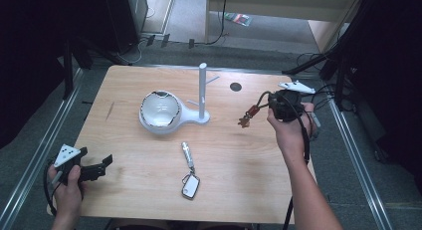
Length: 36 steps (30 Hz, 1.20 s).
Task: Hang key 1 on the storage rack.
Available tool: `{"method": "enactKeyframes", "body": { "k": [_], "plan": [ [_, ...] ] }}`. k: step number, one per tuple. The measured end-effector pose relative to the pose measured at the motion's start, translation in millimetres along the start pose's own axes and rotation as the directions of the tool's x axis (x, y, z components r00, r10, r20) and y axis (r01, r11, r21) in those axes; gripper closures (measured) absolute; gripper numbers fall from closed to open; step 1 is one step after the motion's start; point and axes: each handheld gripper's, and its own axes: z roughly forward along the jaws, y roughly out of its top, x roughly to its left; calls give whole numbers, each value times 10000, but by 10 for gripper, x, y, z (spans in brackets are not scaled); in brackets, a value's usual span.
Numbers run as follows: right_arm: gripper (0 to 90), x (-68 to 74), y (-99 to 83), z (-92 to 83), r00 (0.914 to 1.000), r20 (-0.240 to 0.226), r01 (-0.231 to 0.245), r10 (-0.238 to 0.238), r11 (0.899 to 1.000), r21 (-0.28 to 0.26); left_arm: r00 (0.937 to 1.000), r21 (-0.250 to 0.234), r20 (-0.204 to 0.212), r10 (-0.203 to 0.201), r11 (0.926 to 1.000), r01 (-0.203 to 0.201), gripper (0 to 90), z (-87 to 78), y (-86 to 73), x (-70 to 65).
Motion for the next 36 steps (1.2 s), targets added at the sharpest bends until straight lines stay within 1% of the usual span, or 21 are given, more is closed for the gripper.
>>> {"method": "enactKeyframes", "body": {
  "k": [2,4,6,11,13,18,23,28,31,36],
  "plan": [
    [868,19,25,-19,9998,-182,61,-66,9997,-250,10000,-5,1,-7,10000,7,0,0,0,0],
    [867,44,45,-33,9989,-355,296,-317,9979,-573,10000,-8,0,-5,10000,5,0,0,0,0],
    [867,72,64,-45,9977,-472,456,-494,9959,-788,10000,-9,-1,-3,10000,3,0,0,0,0],
    [866,142,115,-50,9948,-685,675,-753,9917,-1098,10000,-7,11,-12,10000,12,0,0,0,1],
    [866,171,136,-42,9932,-795,760,-856,9902,-1168,10000,-2,13,-17,10000,17,0,-1,0,1],
    [866,256,180,-10,9891,-867,1059,-1191,9839,-1441,10000,-15,14,-31,10000,31,0,0,0,1],
    [866,326,230,23,9847,-1024,1237,-1413,9791,-1615,10000,-12,20,-44,10000,44,0,1,0,2],
    [866,392,294,49,9806,-1210,1311,-1540,9752,-1785,10000,2,15,-41,10000,41,0,0,1,3],
    [865,439,334,63,9765,-1347,1415,-1684,9718,-1887,10000,3,17,-44,10000,44,0,1,1,3],
    [865,525,392,108,9691,-1538,1625,-1926,9684,-1890,10000,4,23,-51,10000,51,0,0,1,3]
  ]
}}
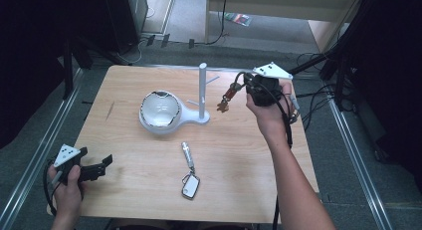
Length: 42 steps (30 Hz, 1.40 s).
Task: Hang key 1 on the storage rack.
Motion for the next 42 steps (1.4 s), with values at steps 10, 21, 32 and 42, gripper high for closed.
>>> {"method": "enactKeyframes", "body": {
  "k": [10,21,32,42],
  "plan": [
    [864,101,42,164,9988,-490,4,-6,10000,-27,10000,13,29,1,10000,-1,0,0,1,5],
    [864,222,92,317,9943,-1021,334,-322,9994,99,10000,27,30,-8,10000,8,0,1,2,6],
    [864,239,138,423,9916,-1265,297,-275,9994,157,10000,52,49,-1,10000,1,0,1,3,9],
    [864,265,178,480,9893,-1395,445,-420,9989,153,10000,46,36,-5,10000,5,0,2,3,8]
  ]
}}
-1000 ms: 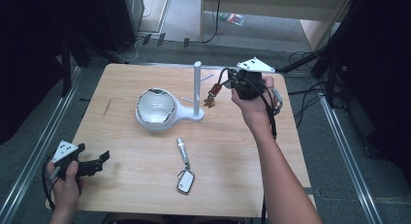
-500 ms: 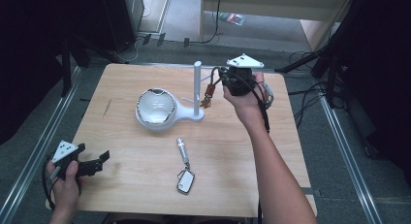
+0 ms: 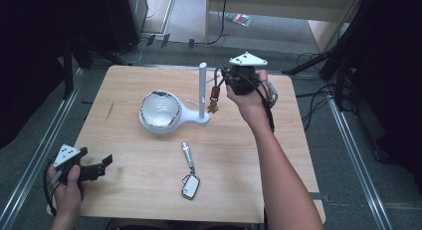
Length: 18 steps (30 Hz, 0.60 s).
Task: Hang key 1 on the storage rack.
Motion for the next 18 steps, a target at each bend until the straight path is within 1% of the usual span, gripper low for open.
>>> {"method": "enactKeyframes", "body": {
  "k": [6,18],
  "plan": [
    [863,1,13,31,10000,20,85,-85,10000,-12,10000,-2,2,7,10000,-7,0,-1,0,0],
    [861,20,26,110,10000,-39,-49,49,10000,-33,10000,-28,20,-2,10000,2,0,-1,-2,-2]
  ]
}}
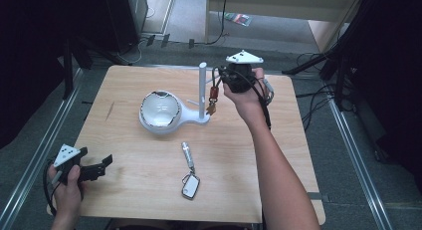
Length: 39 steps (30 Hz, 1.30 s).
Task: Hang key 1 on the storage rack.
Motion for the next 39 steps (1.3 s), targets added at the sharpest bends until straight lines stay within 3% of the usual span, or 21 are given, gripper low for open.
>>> {"method": "enactKeyframes", "body": {
  "k": [9,16,20,30,39],
  "plan": [
    [856,7,6,33,9999,-16,-114,114,9999,-43,10000,-17,-2,-4,10000,4,0,-1,-1,-3],
    [855,5,11,70,9983,-158,-572,570,9983,-133,10000,-9,4,0,10000,0,0,-1,-1,-3],
    [845,25,34,71,9987,-164,-483,480,9986,-194,10000,-3,6,4,10000,-4,0,0,-1,-4],
    [741,44,74,-51,9986,-321,-435,427,9987,-257,10000,2,-11,49,10000,-49,0,0,-1,-7],
    [618,66,90,-200,9994,-351,-72,71,10000,-33,9999,52,-32,97,9999,-97,0,2,1,-9]
  ]
}}
